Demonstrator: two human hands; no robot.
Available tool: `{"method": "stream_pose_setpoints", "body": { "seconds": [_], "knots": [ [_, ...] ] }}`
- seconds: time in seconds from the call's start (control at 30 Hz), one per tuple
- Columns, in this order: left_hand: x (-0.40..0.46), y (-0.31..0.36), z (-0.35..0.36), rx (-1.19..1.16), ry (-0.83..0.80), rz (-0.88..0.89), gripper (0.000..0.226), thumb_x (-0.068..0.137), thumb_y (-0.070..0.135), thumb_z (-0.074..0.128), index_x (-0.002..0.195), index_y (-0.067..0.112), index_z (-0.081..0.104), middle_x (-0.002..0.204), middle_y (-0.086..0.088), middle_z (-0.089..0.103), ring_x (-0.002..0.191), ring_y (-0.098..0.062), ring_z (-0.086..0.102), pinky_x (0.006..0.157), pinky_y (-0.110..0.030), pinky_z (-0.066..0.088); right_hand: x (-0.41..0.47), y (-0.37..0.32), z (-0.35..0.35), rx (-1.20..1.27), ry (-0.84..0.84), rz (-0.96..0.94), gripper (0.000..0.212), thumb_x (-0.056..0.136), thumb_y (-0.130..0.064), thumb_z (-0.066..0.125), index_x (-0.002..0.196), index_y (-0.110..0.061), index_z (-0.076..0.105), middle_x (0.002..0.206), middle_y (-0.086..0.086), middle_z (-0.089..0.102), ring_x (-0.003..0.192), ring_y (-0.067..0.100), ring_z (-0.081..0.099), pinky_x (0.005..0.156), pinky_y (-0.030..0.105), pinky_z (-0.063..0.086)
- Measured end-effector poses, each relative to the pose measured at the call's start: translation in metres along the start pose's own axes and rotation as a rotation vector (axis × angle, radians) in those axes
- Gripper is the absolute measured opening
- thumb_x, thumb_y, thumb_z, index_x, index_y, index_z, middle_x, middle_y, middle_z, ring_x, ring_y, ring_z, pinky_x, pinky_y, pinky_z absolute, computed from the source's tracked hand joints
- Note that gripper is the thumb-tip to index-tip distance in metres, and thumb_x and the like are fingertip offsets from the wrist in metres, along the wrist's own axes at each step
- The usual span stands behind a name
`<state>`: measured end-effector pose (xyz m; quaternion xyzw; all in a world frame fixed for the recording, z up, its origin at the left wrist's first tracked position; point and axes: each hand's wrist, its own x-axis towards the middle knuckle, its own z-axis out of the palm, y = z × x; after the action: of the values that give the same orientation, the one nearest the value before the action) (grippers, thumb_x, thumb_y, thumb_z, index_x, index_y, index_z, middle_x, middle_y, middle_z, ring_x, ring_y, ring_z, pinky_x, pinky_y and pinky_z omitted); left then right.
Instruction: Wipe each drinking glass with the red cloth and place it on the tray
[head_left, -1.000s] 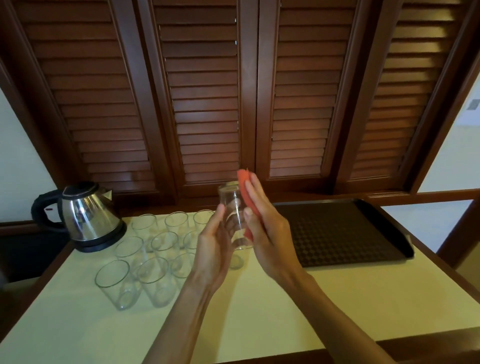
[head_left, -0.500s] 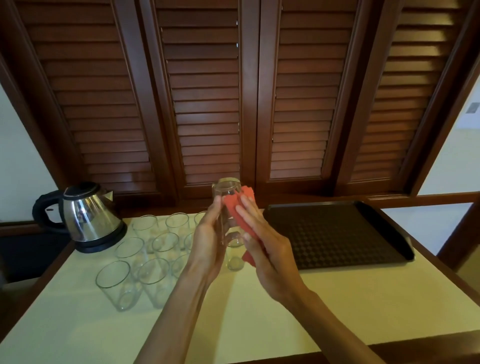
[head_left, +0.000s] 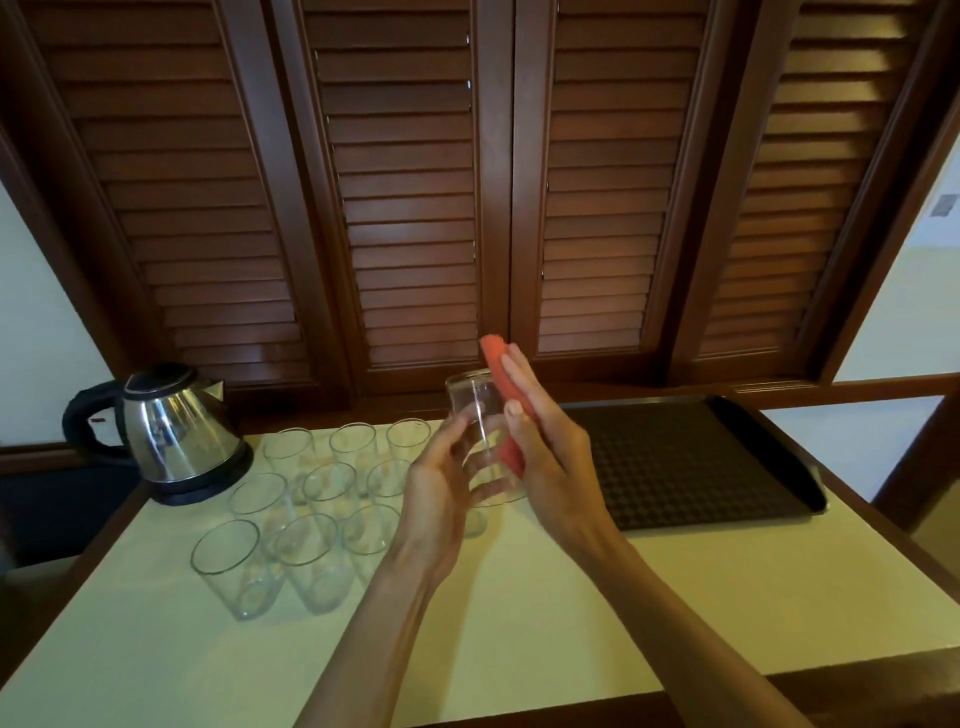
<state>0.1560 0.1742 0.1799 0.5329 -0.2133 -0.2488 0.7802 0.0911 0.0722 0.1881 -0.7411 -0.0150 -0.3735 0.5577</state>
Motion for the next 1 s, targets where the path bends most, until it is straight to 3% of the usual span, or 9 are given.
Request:
{"method": "stream_pose_setpoints", "body": {
  "seconds": [0.1, 0.17, 0.23, 0.3, 0.4, 0.53, 0.73, 0.87, 1.0],
  "knots": [
    [0.006, 0.003, -0.004, 0.008, -0.003, 0.047, 0.058, 0.097, 0.058, 0.038, 0.137, 0.025, 0.064, 0.131, 0.002, 0.072, 0.124, -0.021, 0.067, 0.094, -0.042, 0.057, -0.023, 0.009, 0.012, -0.088, -0.071, -0.131, 0.047, 0.105, -0.013, 0.043, 0.152, -0.015, 0.037, 0.166, -0.005, 0.025, 0.152, 0.01, 0.026, 0.116, 0.023, 0.035],
    [0.009, 0.003, -0.009, 0.0, 0.006, 0.078, 0.058, 0.095, 0.055, 0.045, 0.139, 0.021, 0.063, 0.129, -0.004, 0.073, 0.121, -0.023, 0.068, 0.085, -0.037, 0.057, -0.031, 0.015, 0.012, -0.055, -0.079, -0.121, 0.049, 0.105, -0.011, 0.043, 0.152, -0.018, 0.035, 0.161, -0.012, 0.035, 0.147, 0.009, 0.036, 0.11, 0.02, 0.042],
    [0.006, 0.001, -0.009, 0.015, -0.003, 0.079, 0.059, 0.093, 0.054, 0.047, 0.139, 0.02, 0.062, 0.128, -0.007, 0.073, 0.118, -0.022, 0.069, 0.083, -0.038, 0.058, -0.018, 0.013, 0.007, -0.006, -0.027, -0.028, 0.05, 0.105, -0.018, 0.041, 0.154, -0.024, 0.032, 0.153, -0.018, 0.046, 0.139, 0.014, 0.049, 0.104, 0.036, 0.053],
    [0.004, 0.0, -0.006, 0.06, -0.024, 0.066, 0.059, 0.094, 0.055, 0.044, 0.138, 0.022, 0.064, 0.13, -0.003, 0.072, 0.122, -0.02, 0.068, 0.092, -0.044, 0.059, -0.005, 0.008, 0.006, -0.039, 0.016, -0.025, 0.051, 0.106, -0.018, 0.041, 0.156, -0.021, 0.03, 0.159, -0.006, 0.039, 0.148, 0.019, 0.036, 0.113, 0.045, 0.044],
    [0.007, 0.004, -0.007, 0.066, 0.0, 0.095, 0.055, 0.098, 0.055, 0.04, 0.136, 0.026, 0.066, 0.133, 0.0, 0.071, 0.124, -0.022, 0.067, 0.098, -0.045, 0.057, -0.019, 0.009, 0.017, -0.147, -0.04, -0.146, 0.049, 0.107, -0.014, 0.04, 0.155, -0.012, 0.031, 0.168, -0.006, 0.018, 0.155, 0.016, 0.015, 0.124, 0.037, 0.026],
    [0.007, 0.005, -0.014, -0.001, 0.03, 0.131, 0.055, 0.093, 0.053, 0.047, 0.135, 0.023, 0.065, 0.125, -0.002, 0.075, 0.114, -0.019, 0.072, 0.085, -0.034, 0.059, -0.027, 0.013, 0.015, -0.022, -0.03, -0.083, 0.048, 0.107, -0.014, 0.04, 0.154, -0.017, 0.031, 0.166, -0.004, 0.023, 0.152, 0.007, 0.025, 0.116, 0.023, 0.035],
    [0.006, -0.004, -0.012, 0.001, 0.006, 0.012, 0.057, 0.107, 0.055, 0.024, 0.12, 0.036, 0.077, 0.127, 0.005, 0.075, 0.123, -0.015, 0.066, 0.096, -0.038, 0.054, -0.023, 0.01, 0.024, -0.245, -0.022, -0.175, 0.051, 0.107, -0.026, 0.038, 0.156, -0.012, 0.033, 0.168, -0.002, 0.02, 0.155, 0.016, 0.016, 0.123, 0.048, 0.027],
    [0.005, 0.003, -0.014, 0.016, -0.058, 0.095, 0.056, 0.096, 0.054, 0.044, 0.138, 0.023, 0.065, 0.127, -0.005, 0.073, 0.113, -0.02, 0.07, 0.082, -0.031, 0.059, -0.023, 0.013, 0.016, -0.015, 0.004, -0.068, 0.048, 0.108, -0.023, 0.039, 0.155, -0.023, 0.031, 0.166, -0.008, 0.026, 0.15, 0.009, 0.031, 0.112, 0.044, 0.045],
    [0.008, 0.004, -0.014, 0.064, -0.09, 0.086, 0.052, 0.1, 0.053, 0.051, 0.14, 0.022, 0.065, 0.141, -0.014, 0.063, 0.125, -0.025, 0.058, 0.101, -0.044, 0.051, -0.012, 0.003, 0.019, -0.08, 0.016, -0.121, 0.048, 0.107, -0.01, 0.041, 0.155, -0.01, 0.032, 0.167, -0.002, 0.022, 0.154, 0.014, 0.022, 0.119, 0.032, 0.034]
  ]
}}
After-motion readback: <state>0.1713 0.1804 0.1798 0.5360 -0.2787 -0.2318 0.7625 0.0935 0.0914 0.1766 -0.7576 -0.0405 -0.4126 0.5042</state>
